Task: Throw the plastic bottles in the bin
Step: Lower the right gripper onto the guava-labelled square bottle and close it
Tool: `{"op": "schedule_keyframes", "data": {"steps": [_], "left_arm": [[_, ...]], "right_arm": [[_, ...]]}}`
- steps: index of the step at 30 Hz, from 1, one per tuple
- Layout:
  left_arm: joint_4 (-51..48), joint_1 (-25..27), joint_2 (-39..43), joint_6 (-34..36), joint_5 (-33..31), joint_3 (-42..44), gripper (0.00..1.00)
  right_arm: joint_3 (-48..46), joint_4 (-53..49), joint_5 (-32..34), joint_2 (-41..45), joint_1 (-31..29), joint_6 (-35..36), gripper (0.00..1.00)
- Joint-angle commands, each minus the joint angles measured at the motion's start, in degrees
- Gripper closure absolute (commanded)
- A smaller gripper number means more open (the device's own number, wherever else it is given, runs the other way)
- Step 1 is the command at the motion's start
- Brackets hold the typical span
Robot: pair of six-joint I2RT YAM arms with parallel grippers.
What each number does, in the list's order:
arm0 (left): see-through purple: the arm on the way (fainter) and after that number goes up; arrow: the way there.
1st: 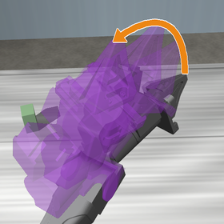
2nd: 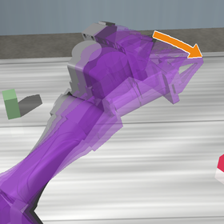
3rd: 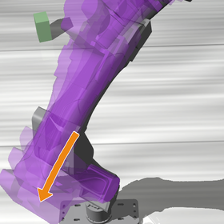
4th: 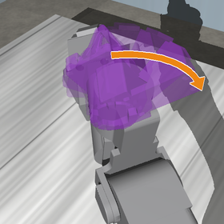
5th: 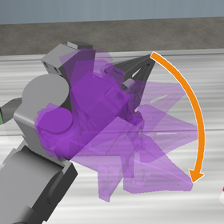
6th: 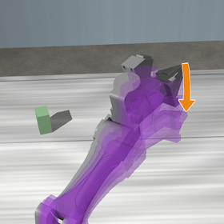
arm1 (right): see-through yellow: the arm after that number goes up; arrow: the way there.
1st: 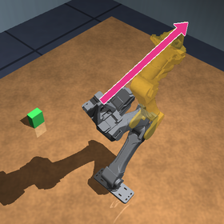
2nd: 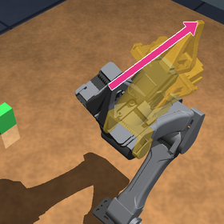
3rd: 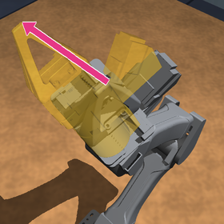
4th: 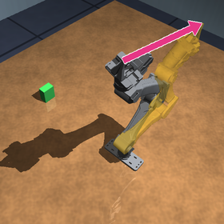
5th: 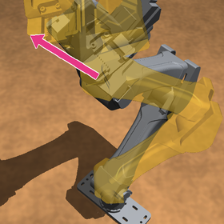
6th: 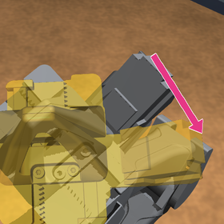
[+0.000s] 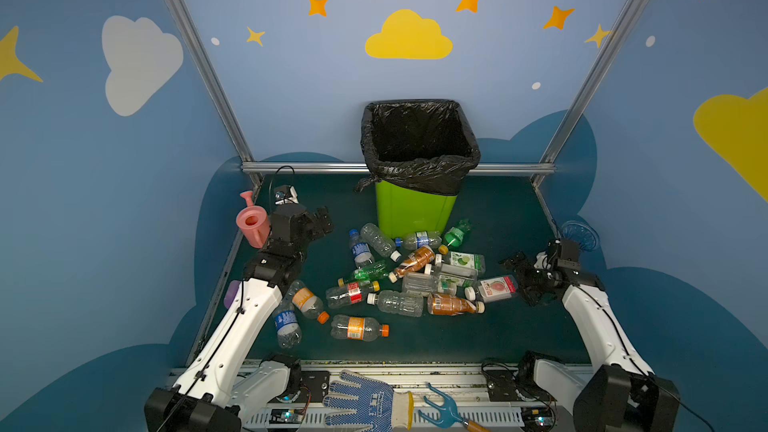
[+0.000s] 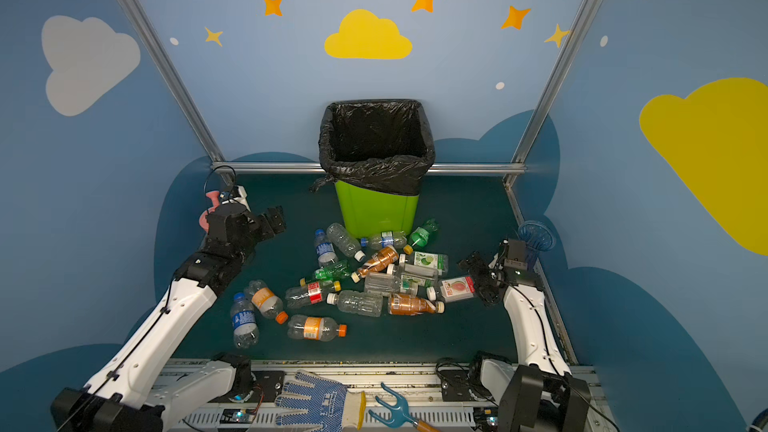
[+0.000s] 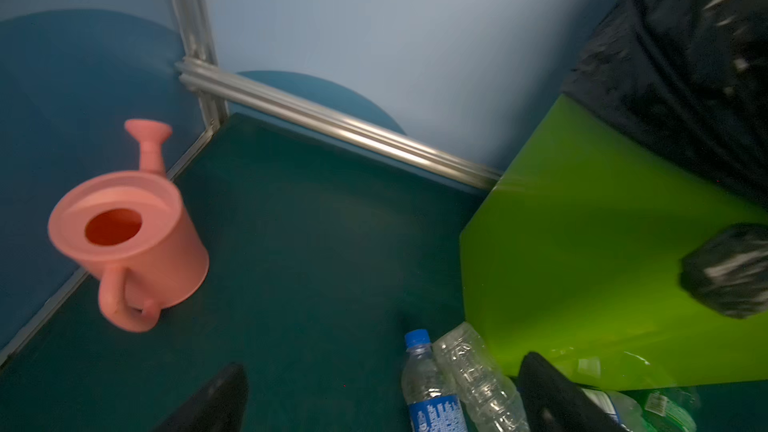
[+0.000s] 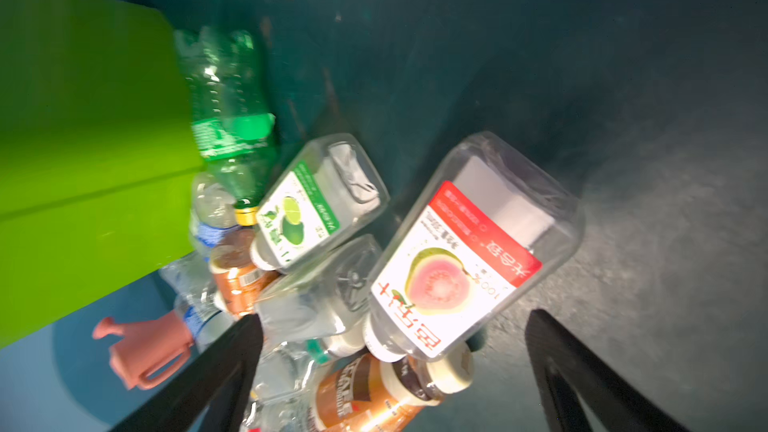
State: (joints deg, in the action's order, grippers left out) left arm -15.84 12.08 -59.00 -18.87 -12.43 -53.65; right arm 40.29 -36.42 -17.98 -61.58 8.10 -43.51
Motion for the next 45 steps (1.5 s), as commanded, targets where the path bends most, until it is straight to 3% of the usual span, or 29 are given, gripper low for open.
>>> {"op": "schedule_keyframes", "data": {"steps": [1, 10, 20, 28, 45], "left_arm": [[0.47, -1.59, 1.32, -1.77, -0.25, 1.15, 0.0], [-0.21, -3.14, -2.25, -2.3, -2.07, 2.56, 0.0], [0.81, -3.89, -2.56, -1.0, -2.81, 5.08, 0.0], [1.1, -4.25, -2.33, -0.78, -2.98, 5.56, 0.0], [1.2, -4.93, -2.74, -0.93, -2.52, 5.66, 0.0]], "right_arm": [[0.65, -3.17, 5.75, -1.52, -2.27, -2.52, 0.02], [0.83, -2.7, 8.81, -7.8, -6.73, -10.98, 0.02], [3.93, -1.85, 12.39, -16.37, -10.28, -13.07, 0.03], [4.61, -1.37, 14.19, -18.37, -11.52, -14.19, 0.06], [5.1, 0.8, 14.36, -19.97, -12.59, -16.26, 0.32]]}}
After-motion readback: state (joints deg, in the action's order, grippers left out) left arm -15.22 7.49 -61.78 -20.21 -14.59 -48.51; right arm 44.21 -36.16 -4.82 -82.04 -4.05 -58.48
